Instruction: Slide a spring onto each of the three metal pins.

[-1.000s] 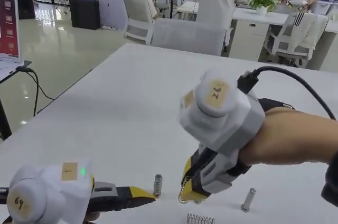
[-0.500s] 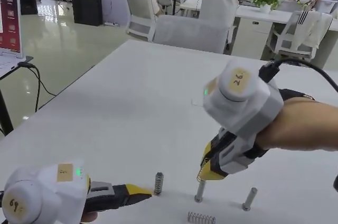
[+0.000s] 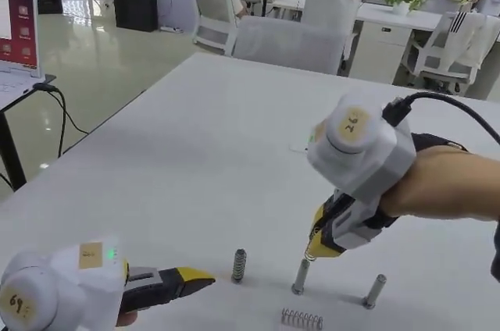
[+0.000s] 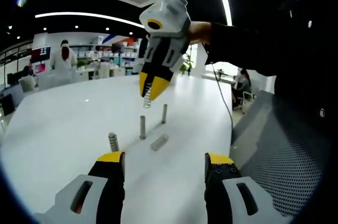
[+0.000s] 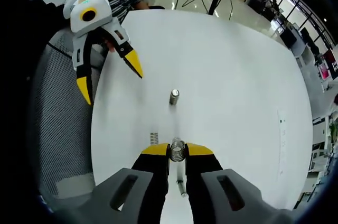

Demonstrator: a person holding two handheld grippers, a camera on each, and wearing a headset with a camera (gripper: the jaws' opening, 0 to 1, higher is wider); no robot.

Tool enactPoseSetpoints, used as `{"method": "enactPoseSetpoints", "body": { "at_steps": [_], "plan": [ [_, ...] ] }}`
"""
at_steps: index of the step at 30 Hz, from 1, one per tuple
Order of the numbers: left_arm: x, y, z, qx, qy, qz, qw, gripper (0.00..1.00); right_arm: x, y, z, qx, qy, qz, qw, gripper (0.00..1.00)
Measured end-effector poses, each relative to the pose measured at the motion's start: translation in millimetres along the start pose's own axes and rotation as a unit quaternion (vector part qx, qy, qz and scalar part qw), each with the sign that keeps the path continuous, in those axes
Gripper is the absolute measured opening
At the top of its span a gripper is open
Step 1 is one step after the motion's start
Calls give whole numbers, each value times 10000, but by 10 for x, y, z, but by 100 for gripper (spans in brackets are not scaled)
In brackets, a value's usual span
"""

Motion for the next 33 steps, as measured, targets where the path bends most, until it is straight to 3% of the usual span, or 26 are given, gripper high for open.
{"method": "enactPoseSetpoints", "body": {
  "at_steps": [11,33],
  "plan": [
    [22,-8,-8,-35,3,-83,10000,64,36,-71,135,-97,81,104,9999,8],
    [23,-6,-12,-17,-7,-77,10000,63,71,-85,266,-182,239,146,9994,8]
  ]
}}
Point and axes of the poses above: the centre of the closed fingertips' face, and the gripper's own axes: z roughly forward along the fingers, y roughly to its left, x roughly out of its underside, the point moved 5 cm from there along -z, roughly backward along the fingers, and after that the axes turned 3 degrees about z, right-handed, at the moved point
